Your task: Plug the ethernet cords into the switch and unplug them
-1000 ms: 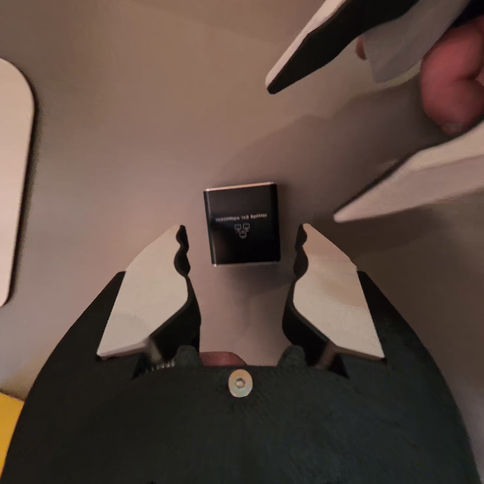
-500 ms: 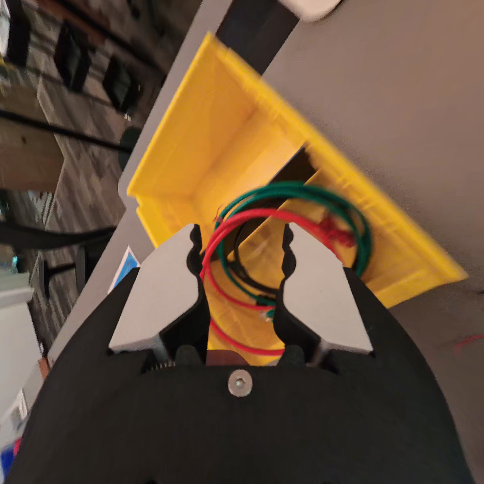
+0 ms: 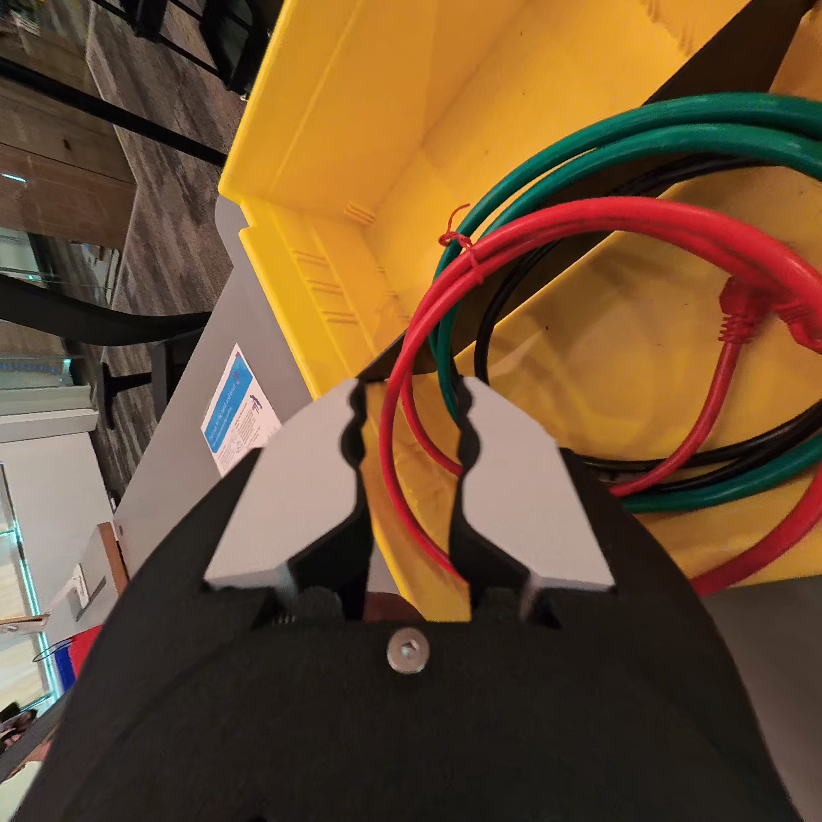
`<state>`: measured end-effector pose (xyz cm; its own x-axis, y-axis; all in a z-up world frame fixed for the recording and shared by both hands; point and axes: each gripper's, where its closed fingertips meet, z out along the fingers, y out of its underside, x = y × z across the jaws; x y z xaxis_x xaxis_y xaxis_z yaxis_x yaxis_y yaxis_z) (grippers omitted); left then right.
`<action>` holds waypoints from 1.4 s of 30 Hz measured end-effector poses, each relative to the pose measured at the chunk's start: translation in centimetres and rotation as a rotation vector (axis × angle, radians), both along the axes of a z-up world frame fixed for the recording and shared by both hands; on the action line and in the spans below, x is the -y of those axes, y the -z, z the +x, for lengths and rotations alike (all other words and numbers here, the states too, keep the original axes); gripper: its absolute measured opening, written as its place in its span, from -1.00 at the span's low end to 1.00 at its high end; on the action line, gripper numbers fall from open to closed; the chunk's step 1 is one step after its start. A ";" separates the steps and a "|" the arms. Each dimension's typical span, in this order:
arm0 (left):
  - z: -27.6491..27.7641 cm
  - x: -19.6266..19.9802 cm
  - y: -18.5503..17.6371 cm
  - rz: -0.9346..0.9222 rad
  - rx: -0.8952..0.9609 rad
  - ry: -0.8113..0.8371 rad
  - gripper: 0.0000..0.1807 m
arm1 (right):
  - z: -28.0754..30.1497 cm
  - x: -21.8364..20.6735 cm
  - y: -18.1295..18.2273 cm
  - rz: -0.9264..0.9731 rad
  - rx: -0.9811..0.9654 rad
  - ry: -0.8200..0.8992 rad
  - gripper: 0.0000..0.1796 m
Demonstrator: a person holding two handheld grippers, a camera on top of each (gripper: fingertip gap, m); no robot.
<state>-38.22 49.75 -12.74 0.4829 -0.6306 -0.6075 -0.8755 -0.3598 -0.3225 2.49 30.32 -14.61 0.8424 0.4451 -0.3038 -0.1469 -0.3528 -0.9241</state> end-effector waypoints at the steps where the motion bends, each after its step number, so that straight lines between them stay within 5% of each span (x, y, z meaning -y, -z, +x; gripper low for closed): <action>1: -0.1 -0.3 0.0 0.012 -0.011 -0.004 -0.42 | 0.0 0.0 0.0 0.000 0.001 -0.001 -0.33; 3: -0.3 -0.6 0.3 0.006 -0.025 0.001 -0.44 | 0.0 0.0 0.0 0.000 0.001 -0.002 -0.33; 6: -0.5 -0.8 0.7 -0.008 -0.045 0.007 -0.86 | 0.0 0.0 0.0 0.000 -0.001 -0.003 -0.33; 8: -0.5 -1.0 0.1 0.024 -0.048 0.008 -0.90 | 0.0 0.0 0.0 0.000 -0.002 -0.003 -0.33; 27: 0.6 3.6 -14.7 0.402 0.017 0.015 -0.91 | 0.0 0.1 -0.1 0.016 0.014 0.007 -0.29; 42: 6.2 7.9 -21.6 0.540 0.043 0.111 -0.90 | -0.4 0.1 0.0 0.005 0.019 -0.016 -0.29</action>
